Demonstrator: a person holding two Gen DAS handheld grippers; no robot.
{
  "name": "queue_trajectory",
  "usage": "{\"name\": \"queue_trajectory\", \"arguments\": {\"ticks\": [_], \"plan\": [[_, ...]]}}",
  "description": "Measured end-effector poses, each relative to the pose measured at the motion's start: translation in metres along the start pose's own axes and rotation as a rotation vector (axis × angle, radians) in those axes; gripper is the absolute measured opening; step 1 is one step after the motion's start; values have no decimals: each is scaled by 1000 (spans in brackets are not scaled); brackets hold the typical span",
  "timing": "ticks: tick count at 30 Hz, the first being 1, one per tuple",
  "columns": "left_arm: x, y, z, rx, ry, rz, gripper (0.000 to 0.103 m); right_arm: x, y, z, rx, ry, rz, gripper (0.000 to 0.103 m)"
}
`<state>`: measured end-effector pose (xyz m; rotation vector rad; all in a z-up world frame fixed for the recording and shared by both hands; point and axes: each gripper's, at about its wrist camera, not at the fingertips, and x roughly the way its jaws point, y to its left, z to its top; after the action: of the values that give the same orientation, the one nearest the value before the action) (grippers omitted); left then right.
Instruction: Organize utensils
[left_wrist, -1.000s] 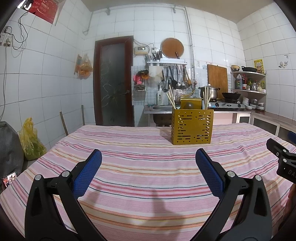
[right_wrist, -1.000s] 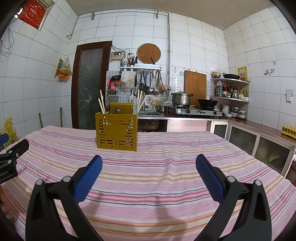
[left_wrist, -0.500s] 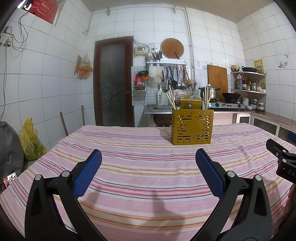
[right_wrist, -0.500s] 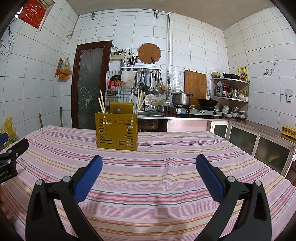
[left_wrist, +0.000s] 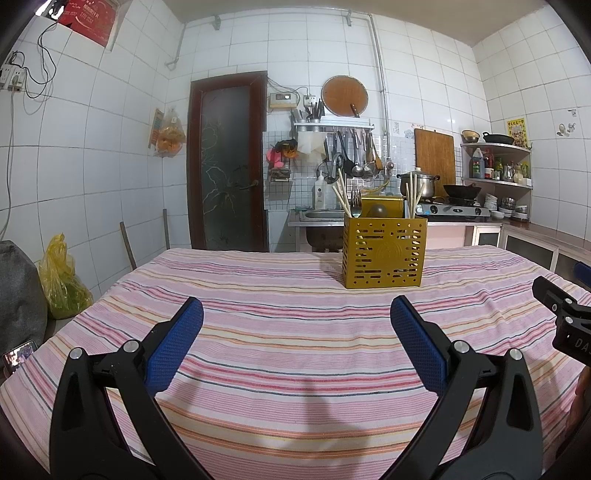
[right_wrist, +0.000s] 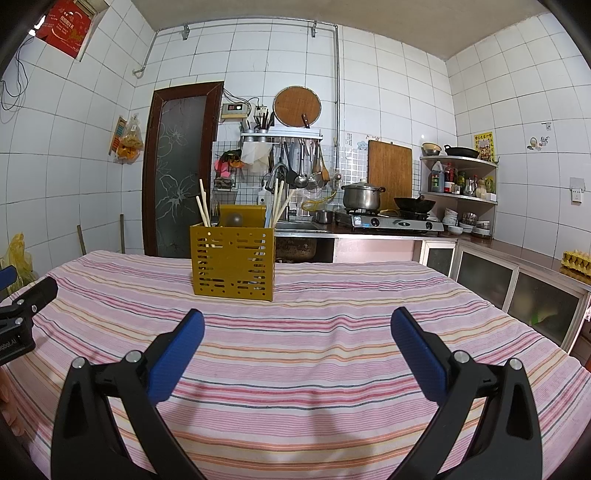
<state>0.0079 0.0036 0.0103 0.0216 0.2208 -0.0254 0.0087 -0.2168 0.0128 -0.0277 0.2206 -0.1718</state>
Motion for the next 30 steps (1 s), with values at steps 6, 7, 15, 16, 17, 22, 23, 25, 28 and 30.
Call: {"name": "queue_trajectory", "arguments": {"ticks": [6,7,15,16,17,22,23,25,28,30], "plan": [[1,-1,0,-1,3,0,98,1,0,0,-2,-3,-2,99],[1,0,0,-1,3,0,98,1,0,0,-2,-2,-2,99],[0,1,0,0,-3,2,98,1,0,-2,-3,-1,-5,99],[0,1,0,1,-5,2,98,1,0,-1,-3,-1,-4,99],[0,1,0,2,-5,2,98,1,0,-1,-2,-1,-4,99],[0,0,0,2,-5,2,98,1,0,-1,-2,-1,-4,99],[0,0,0,2,-5,3,98,1,0,-1,-2,-1,-4,99],[-1,0,0,1,-5,3,98,1,0,-1,-2,-1,-4,99],[0,0,0,3,-5,3,98,1,0,-2,1,-3,-4,99],[-1,0,0,4,-6,3,98,0,1,-2,2,-2,-5,99]]}}
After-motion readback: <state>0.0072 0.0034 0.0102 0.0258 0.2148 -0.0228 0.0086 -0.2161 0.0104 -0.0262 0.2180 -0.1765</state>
